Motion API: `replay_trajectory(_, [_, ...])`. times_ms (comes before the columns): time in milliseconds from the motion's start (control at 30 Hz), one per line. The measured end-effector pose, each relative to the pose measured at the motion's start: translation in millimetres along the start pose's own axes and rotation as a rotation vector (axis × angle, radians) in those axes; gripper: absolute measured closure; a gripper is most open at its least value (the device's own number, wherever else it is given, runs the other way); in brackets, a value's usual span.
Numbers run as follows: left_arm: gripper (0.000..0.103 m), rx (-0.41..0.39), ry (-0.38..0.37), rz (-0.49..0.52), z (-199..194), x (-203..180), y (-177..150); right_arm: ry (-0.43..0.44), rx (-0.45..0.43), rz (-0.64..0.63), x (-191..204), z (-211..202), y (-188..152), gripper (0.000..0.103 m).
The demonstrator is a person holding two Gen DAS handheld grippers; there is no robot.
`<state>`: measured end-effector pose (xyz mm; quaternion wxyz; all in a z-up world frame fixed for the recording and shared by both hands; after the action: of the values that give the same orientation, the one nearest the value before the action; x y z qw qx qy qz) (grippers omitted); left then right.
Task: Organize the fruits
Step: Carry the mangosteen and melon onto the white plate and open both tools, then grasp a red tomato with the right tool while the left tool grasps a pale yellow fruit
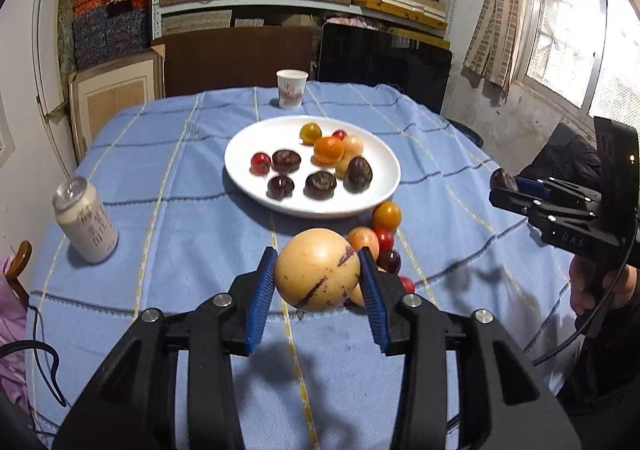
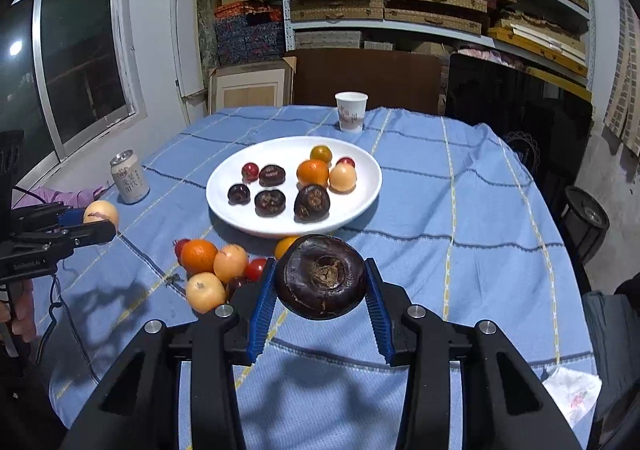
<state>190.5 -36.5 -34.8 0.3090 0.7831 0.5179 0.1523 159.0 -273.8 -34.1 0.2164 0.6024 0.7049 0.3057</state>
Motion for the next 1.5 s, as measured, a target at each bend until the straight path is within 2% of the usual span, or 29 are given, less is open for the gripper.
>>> replay_trajectory(200, [0.063,-0.022,0.008,-0.011,2,3,39,-0.021,-0.034,-0.051,7,-4,39,0.060])
replay_trajectory(400, [0.063,-0.043,0.045,-0.030,18,10,94,-0.042,-0.044,-0.087,14,11,91,0.060])
replay_trajectory(500, [0.063,-0.033,0.049,-0.051,32,18,123,-0.029,-0.020,-0.093,16,29,115,0.060])
replay_trajectory(667, [0.063,0.027,0.038,-0.098,77,34,160,-0.014,0.046,-0.070,11,75,142,0.060])
replay_trajectory(967, [0.063,0.140,0.030,-0.136,174,51,173,-0.002,0.159,-0.030,-4,175,152,0.060])
replay_trajectory(1100, [0.063,0.172,0.034,-0.140,202,58,170,0.024,0.192,-0.026,-5,200,149,0.059])
replay_trajectory(1167, [0.042,0.170,0.035,-0.143,203,60,169,0.032,0.194,-0.029,-3,203,148,0.058])
replay_trajectory(1200, [0.039,0.159,0.034,-0.147,201,60,169,0.031,0.182,-0.033,-2,201,149,0.052])
replay_trajectory(1267, [0.034,0.136,0.029,-0.153,191,61,171,0.026,0.156,-0.034,-2,192,149,0.047])
replay_trajectory(1500, [0.020,0.063,0.007,-0.171,129,56,156,0.053,0.116,-0.035,0,130,132,0.046])
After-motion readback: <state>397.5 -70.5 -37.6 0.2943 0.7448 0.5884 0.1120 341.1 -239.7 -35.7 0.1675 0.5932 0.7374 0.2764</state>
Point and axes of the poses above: each gripper's, at about its wrist camera, not at the fingertips, and z roughly the way its jaws point, x to its left, y to its top, the point moved 5 cm from there along z, roughly the way its jaws point, and after that the axes turned 9 degrees about x, right-handed, at the moved point
